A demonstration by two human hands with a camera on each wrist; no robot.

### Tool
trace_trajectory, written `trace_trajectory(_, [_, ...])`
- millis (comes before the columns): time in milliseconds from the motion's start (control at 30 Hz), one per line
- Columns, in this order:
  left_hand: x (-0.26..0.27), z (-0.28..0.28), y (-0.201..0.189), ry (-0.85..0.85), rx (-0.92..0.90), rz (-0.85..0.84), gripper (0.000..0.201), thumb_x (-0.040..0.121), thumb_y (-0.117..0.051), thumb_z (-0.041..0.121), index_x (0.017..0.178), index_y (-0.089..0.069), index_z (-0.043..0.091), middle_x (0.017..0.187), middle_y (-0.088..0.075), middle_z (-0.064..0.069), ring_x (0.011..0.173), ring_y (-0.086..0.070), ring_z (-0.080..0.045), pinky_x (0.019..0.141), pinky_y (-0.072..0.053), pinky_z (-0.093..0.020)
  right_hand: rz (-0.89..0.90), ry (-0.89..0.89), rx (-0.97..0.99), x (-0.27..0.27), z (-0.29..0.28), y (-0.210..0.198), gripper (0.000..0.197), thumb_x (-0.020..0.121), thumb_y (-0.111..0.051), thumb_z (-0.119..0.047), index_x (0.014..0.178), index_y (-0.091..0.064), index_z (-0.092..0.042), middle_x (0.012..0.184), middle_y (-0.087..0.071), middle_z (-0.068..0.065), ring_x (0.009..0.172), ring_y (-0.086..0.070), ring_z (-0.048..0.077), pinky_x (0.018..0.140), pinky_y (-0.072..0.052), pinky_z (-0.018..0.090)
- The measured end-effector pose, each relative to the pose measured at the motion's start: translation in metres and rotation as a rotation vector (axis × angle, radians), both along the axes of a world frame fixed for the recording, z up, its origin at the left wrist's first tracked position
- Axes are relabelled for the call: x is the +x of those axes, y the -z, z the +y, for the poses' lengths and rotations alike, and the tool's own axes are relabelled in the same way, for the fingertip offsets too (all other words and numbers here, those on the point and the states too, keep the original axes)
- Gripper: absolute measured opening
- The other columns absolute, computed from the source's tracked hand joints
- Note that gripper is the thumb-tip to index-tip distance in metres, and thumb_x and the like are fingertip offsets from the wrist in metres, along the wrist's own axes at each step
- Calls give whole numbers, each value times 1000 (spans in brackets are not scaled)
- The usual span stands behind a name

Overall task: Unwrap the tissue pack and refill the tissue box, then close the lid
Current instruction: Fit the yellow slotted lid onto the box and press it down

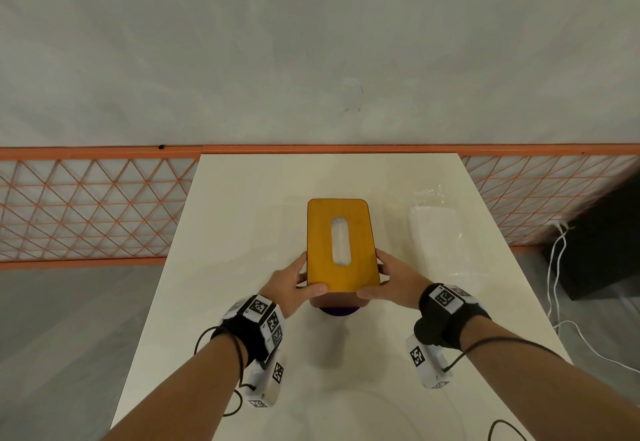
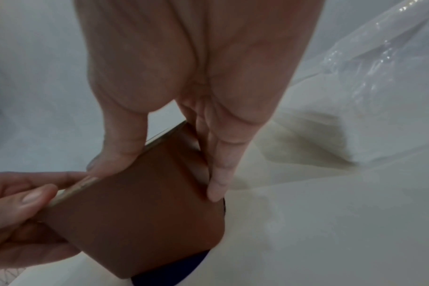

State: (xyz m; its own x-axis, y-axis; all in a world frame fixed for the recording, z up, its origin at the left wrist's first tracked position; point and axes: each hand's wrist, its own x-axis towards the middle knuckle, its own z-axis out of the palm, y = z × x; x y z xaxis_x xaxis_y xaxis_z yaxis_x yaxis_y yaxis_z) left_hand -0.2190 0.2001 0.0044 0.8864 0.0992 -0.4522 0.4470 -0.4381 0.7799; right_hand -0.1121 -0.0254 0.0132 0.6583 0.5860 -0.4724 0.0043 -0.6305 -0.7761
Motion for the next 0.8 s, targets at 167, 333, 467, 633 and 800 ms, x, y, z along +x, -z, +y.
trace_trajectory(167, [2,-2,3,-3,38,-10,86,86,-66,46,155,-17,29,141,-58,-9,129,-56,-25,107,-42,-38,-13,31,-56,2,2,3,100,70,-84,-36,149,-23,-21,148,-46,3,131,-49,25,105,-46,47])
trace_trajectory(333, [3,-2,5,-29,65,-12,85,85,-68,44,153,-22,26,135,-63,-10,124,-60,-26,102,-44,-36,-4,66,-96,2,4,4,96,70,-85,-33,145,-25,-18,144,-50,7,128,-52,27,102,-48,42])
trace_trajectory(467, [5,-5,3,-39,94,20,84,84,-69,45,151,-23,25,135,-63,-11,124,-59,-29,103,-44,-39,13,90,-87,0,3,5,97,70,-85,-36,145,-24,-22,145,-50,8,129,-51,27,102,-48,46])
trace_trajectory(633, [-2,-9,-6,-11,85,16,106,83,-73,40,156,4,28,137,-60,-13,125,-58,-30,104,-41,-38,212,179,25,-1,-2,1,72,86,-72,-26,143,-29,-21,143,-51,12,120,-56,31,99,-50,49])
trace_trajectory(800, [4,-4,-11,116,127,73,102,85,-69,42,155,5,33,149,-49,-12,131,-53,-28,110,-38,-35,172,181,38,-1,0,4,64,88,-69,-18,141,-31,-16,142,-50,14,117,-57,30,87,-56,41])
